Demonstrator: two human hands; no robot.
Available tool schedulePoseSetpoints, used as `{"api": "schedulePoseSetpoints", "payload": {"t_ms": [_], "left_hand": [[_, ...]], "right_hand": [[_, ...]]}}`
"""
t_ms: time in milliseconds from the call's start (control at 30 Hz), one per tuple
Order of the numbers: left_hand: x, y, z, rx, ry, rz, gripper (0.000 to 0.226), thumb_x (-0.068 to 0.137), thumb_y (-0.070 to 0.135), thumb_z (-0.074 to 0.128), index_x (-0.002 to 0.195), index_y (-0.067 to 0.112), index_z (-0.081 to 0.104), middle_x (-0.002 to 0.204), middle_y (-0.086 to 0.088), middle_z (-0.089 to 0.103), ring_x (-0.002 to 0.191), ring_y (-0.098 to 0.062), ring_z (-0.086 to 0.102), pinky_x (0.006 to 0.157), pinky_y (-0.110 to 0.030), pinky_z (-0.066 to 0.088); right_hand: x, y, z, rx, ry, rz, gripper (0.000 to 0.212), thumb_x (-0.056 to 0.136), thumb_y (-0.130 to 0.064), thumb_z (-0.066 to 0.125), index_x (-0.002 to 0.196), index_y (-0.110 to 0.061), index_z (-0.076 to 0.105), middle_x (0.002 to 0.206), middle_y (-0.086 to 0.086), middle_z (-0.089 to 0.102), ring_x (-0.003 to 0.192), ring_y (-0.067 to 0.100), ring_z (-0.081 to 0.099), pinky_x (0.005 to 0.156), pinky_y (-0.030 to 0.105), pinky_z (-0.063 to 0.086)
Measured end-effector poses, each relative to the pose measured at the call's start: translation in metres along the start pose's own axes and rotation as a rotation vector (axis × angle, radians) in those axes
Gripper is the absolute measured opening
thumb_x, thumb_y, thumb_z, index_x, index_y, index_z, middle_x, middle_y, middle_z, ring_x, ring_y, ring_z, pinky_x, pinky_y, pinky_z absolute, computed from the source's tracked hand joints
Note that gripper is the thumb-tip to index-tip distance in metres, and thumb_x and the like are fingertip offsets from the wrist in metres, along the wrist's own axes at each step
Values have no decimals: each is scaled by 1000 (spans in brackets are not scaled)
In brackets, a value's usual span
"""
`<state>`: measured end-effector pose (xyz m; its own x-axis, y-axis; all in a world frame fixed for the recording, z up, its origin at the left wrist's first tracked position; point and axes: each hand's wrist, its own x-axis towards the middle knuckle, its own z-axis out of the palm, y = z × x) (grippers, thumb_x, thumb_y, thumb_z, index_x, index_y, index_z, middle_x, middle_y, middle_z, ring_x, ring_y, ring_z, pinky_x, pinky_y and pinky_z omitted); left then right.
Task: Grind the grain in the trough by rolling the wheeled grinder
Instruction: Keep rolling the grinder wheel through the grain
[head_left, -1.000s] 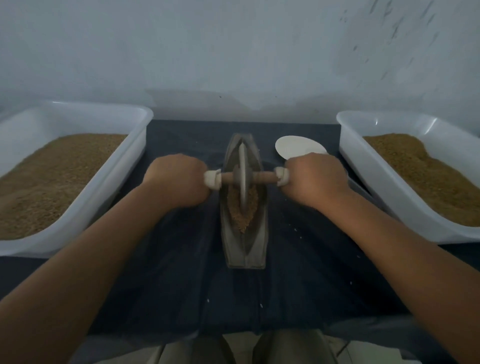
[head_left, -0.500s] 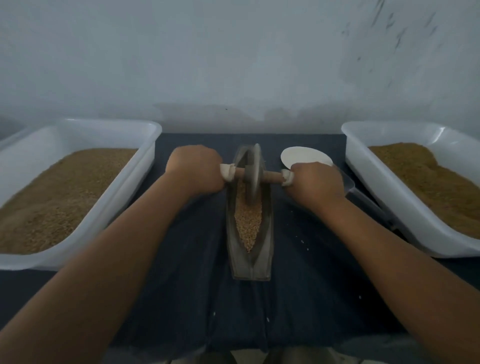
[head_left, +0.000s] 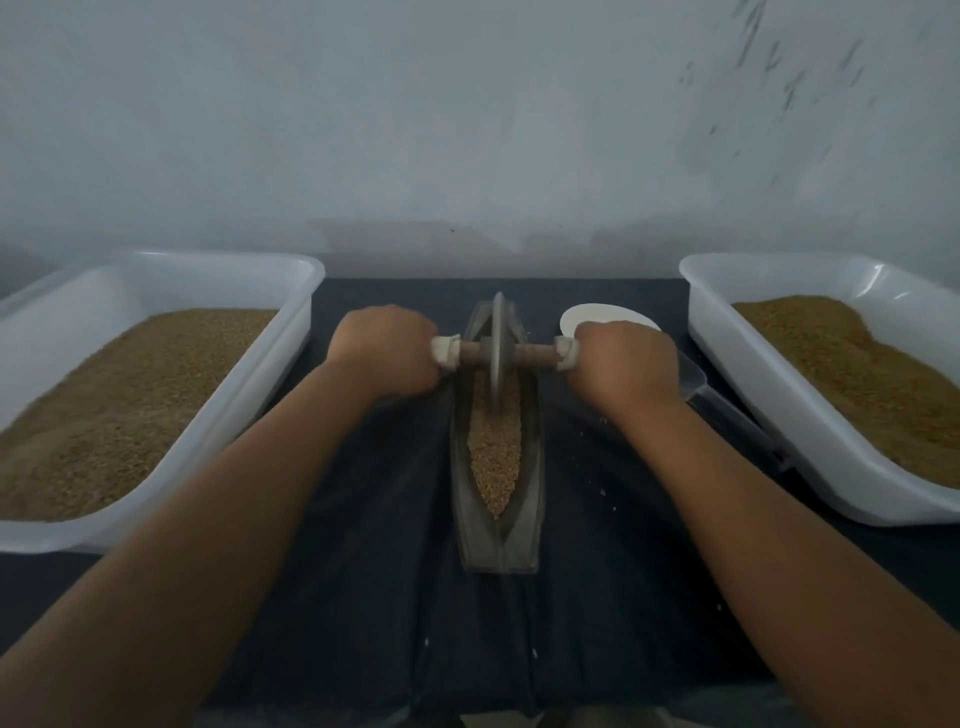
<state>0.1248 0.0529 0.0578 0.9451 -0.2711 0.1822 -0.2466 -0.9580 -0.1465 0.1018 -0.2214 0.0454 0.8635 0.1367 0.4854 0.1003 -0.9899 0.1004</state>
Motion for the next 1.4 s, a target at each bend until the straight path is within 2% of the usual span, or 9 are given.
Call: {"api": "schedulePoseSetpoints", "payload": {"t_ms": [133,300,567,667,733,867,1000,1167,1400], "left_hand": [[-28,-1,3,-43,-49,37,25,81,55,54,72,31,57,70,12,59,64,-12,55,58,-31,43],[-85,-7,15,-78,-66,57,23,76,55,56,68,34,53,60,14,56,54,-4,52,49,-25,33],[0,6,-5,-38,-15,-43,35,79,60,52,71,27,63,72,8,63,64,-16,58,57,-30,40],[-13,5,-9,-18,-51,15,29,83,56,55,74,29,61,72,9,60,65,-15,57,58,-31,41],[-42,2,-4,-14,-62,58,23,81,51,55,71,30,58,67,10,58,61,-10,54,55,-29,39],[-83,-3,7,-20,-26,92,29,76,57,52,65,31,53,59,13,53,53,-5,48,48,-24,29],[-41,2,-3,-46,-96,22,29,78,55,52,67,28,56,68,12,56,62,-15,53,59,-31,43],[-8,7,-13,-68,-83,-25,35,77,57,48,70,25,61,74,7,61,70,-22,60,66,-34,46],[-93,-2,8,-30,-29,51,28,76,59,54,67,32,51,60,13,52,54,-4,46,48,-26,29]], "right_hand": [[-27,10,-6,-16,-64,-100,42,91,-52,35,67,-22,50,62,-5,52,58,23,52,53,28,34],[-65,20,-19,37,20,-274,35,82,-55,36,60,-28,42,48,-11,38,40,12,33,43,23,25],[5,9,16,-1,15,-19,50,94,-54,33,73,-18,61,63,-2,55,55,21,46,54,28,36],[-13,13,11,1,-62,-42,43,97,-53,39,75,-22,60,66,-3,56,60,22,51,55,29,37],[-39,16,3,-3,-39,-96,39,93,-54,41,68,-26,52,58,-7,47,52,20,46,48,26,31],[-73,20,-11,93,16,-197,36,82,-57,39,59,-29,41,48,-11,40,41,14,42,40,27,38],[-36,14,3,-23,16,-114,37,92,-53,48,68,-25,53,53,-9,34,45,13,29,48,22,17],[-2,9,13,-2,1,-30,42,100,-50,50,74,-19,63,62,-4,47,57,23,45,55,29,30],[-71,17,-22,63,18,-213,33,79,-56,40,59,-29,40,47,-10,39,39,13,36,40,22,26]]}}
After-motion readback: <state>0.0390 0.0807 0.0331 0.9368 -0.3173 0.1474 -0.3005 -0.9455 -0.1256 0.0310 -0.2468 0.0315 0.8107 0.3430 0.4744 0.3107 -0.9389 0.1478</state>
